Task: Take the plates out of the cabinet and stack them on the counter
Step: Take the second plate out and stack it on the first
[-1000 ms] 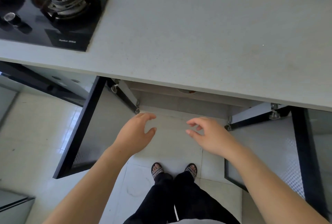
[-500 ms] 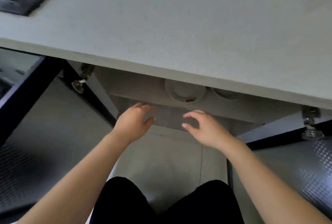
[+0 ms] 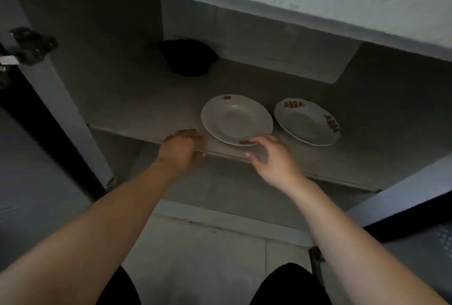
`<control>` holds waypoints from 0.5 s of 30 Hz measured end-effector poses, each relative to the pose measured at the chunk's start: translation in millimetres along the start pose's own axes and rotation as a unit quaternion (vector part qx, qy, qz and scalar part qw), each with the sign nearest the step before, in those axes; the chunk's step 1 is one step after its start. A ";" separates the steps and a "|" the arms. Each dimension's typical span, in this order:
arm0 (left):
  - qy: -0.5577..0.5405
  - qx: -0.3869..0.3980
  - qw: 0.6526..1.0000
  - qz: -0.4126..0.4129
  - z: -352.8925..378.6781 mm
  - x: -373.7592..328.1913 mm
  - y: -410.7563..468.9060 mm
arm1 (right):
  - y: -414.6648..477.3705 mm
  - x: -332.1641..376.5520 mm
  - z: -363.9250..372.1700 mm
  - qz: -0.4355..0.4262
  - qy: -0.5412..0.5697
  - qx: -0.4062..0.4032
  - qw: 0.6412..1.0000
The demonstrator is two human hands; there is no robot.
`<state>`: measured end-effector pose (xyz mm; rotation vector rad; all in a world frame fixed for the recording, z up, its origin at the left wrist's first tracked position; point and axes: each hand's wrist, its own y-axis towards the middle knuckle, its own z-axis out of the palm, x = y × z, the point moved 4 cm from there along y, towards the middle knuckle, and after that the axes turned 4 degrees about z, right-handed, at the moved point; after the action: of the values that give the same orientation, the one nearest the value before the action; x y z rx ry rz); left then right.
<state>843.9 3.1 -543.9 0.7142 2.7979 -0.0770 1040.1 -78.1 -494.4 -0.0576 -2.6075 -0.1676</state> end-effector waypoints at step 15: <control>-0.006 -0.008 1.000 -0.009 24.9 31.4 18.2 | 31.4 -17.3 29.1 -0.023 -0.041 -0.032 0.998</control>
<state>831.7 30.9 -575.8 0.6816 2.7909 -0.0630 1042.8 -43.4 -524.7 -0.0283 -2.6861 -0.2693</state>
